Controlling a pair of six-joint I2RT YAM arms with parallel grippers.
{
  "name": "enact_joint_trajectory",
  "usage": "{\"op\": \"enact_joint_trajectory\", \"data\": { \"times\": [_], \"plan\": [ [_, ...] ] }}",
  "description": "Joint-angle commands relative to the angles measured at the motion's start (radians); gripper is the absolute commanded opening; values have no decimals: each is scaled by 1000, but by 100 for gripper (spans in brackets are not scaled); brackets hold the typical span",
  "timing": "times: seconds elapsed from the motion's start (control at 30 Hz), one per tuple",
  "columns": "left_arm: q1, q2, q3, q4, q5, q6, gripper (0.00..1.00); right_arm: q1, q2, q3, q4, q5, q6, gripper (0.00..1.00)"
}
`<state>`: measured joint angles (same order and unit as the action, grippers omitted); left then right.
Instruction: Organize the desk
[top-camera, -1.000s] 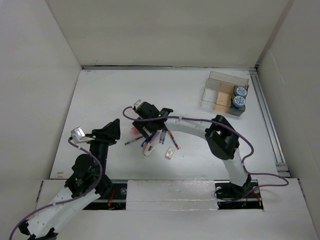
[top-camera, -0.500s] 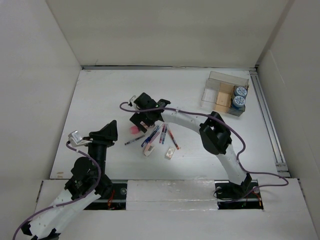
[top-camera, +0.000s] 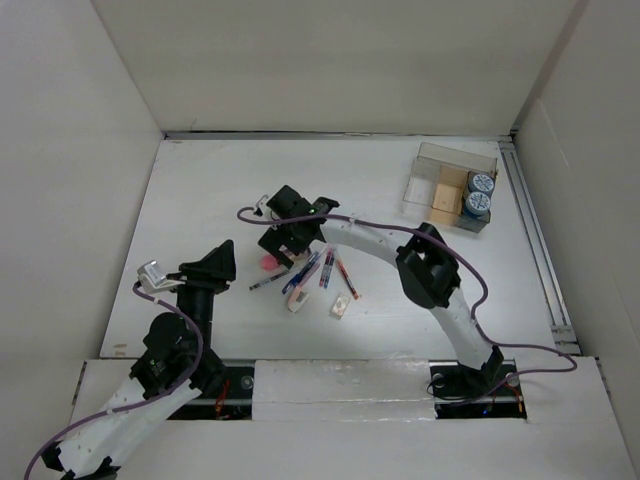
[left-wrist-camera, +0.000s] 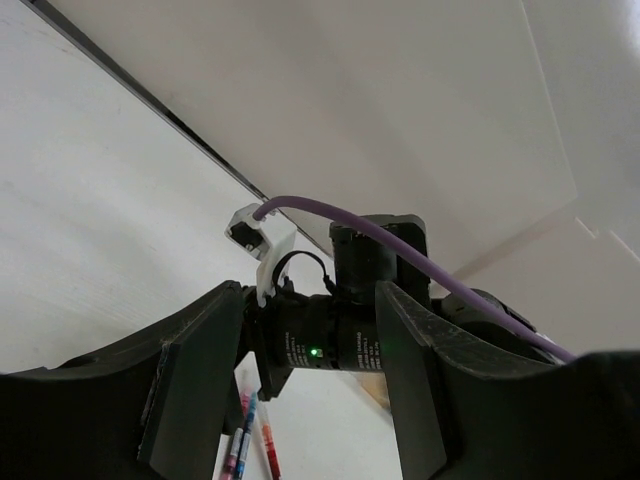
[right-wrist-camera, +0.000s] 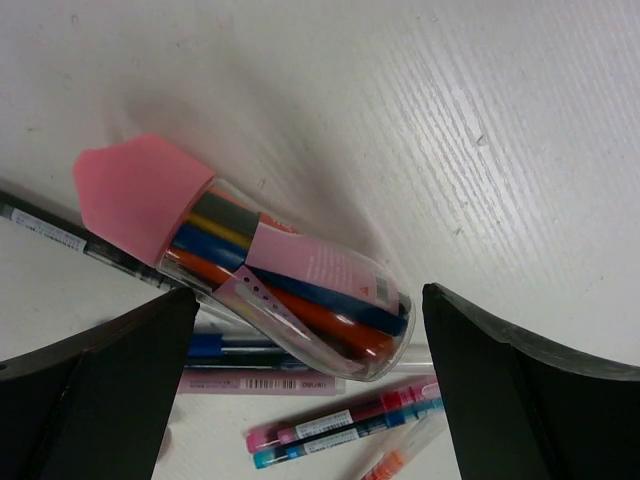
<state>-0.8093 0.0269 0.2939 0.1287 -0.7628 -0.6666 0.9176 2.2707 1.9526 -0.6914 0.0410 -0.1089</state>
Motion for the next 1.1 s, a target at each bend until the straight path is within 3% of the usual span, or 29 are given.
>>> {"op": "enact_joint_trajectory", "data": {
  "times": [0.0,0.17,0.37,0.4,0.6,0.67,0.7,0.8,0.9,1.07],
  "plan": [
    [2,-7,-2,20,-12,-7,52,4,33,28,21,-3,-12,100],
    [2,-2,-1,25,-6,-5,52,-32,17,-55,131,48,15,98],
    [2,5,2,25,-4,-5,52,-109,-2,-81,197,68,70,79],
    [2,5,-1,28,0,-4,52,-118,-35,-125,261,56,96,66],
    [2,27,-1,37,2,-1,52,-163,-76,-192,368,-62,181,51],
    [2,37,-1,42,5,1,52,-172,-73,-207,400,-102,199,55],
    [2,42,-1,43,5,1,52,-172,-66,-204,401,-104,199,66],
    [2,54,-1,49,8,1,52,-163,-33,-159,366,-81,192,82],
    [2,67,-1,55,11,1,52,-154,-11,-123,354,-3,183,89],
    [2,76,-4,61,14,2,52,-154,22,-61,343,43,170,91]
  ]
}}
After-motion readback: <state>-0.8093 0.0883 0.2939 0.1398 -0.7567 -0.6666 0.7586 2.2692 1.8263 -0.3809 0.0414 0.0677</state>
